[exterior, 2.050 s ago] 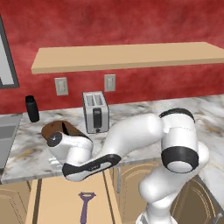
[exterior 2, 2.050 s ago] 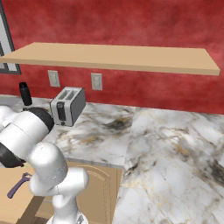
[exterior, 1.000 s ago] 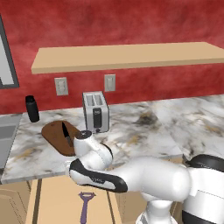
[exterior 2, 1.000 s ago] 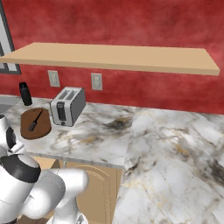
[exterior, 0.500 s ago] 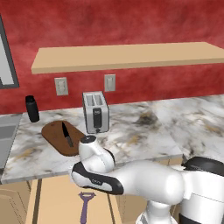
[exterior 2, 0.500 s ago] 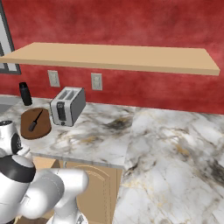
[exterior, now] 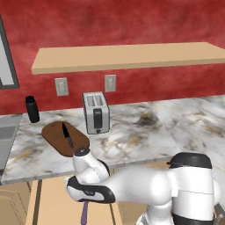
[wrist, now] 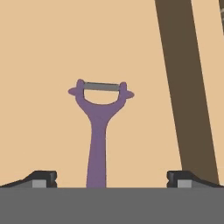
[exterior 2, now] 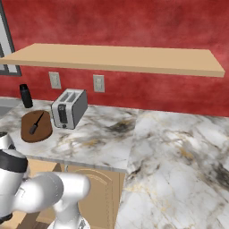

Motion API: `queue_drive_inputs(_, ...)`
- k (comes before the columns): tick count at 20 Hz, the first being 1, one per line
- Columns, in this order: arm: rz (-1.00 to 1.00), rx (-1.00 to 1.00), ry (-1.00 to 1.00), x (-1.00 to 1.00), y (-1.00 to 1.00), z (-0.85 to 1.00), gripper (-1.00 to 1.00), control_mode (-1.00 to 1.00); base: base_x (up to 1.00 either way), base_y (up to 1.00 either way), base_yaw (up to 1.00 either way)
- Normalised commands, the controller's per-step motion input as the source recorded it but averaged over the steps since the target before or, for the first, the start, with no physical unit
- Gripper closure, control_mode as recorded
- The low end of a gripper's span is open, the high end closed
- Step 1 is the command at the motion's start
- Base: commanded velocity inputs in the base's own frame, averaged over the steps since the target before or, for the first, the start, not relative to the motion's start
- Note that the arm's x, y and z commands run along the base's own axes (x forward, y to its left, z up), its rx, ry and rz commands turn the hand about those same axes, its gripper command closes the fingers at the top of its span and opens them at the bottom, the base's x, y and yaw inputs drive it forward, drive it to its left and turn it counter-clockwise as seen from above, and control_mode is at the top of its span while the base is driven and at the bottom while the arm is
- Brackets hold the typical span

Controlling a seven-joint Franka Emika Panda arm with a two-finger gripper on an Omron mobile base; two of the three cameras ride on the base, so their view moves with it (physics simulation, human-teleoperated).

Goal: Open the drawer on the left and place the cutting tools on the cutting board.

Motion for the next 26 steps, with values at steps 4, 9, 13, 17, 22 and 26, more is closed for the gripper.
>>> queue_drive_inputs(4, 0.00, 0.00, 0.00, 0.00, 0.16, -0.27, -1.00, -1.00, 0.00, 0.00, 0.00)
queue_drive_inputs(9, 0.00, 0.00, 0.00, -0.03, 0.01, -0.30, -1.00, -1.00, 0.00, 0.00, 0.00)
queue_drive_inputs(13, 0.00, 0.00, 0.00, 0.00, 0.00, -0.15, -1.00, -1.00, 0.00, 0.00, 0.00)
queue_drive_inputs(17, 0.00, 0.00, 0.00, 0.00, 0.00, -0.26, -1.00, -1.00, 0.00, 0.00, 0.00)
queue_drive_inputs(22, 0.00, 0.00, 0.00, 0.00, 0.00, -0.34, -1.00, -1.00, 0.00, 0.00, 0.00)
queue_drive_inputs(26, 0.00, 0.00, 0.00, 0.00, 0.00, -0.21, -1.00, -1.00, 0.00, 0.00, 0.00)
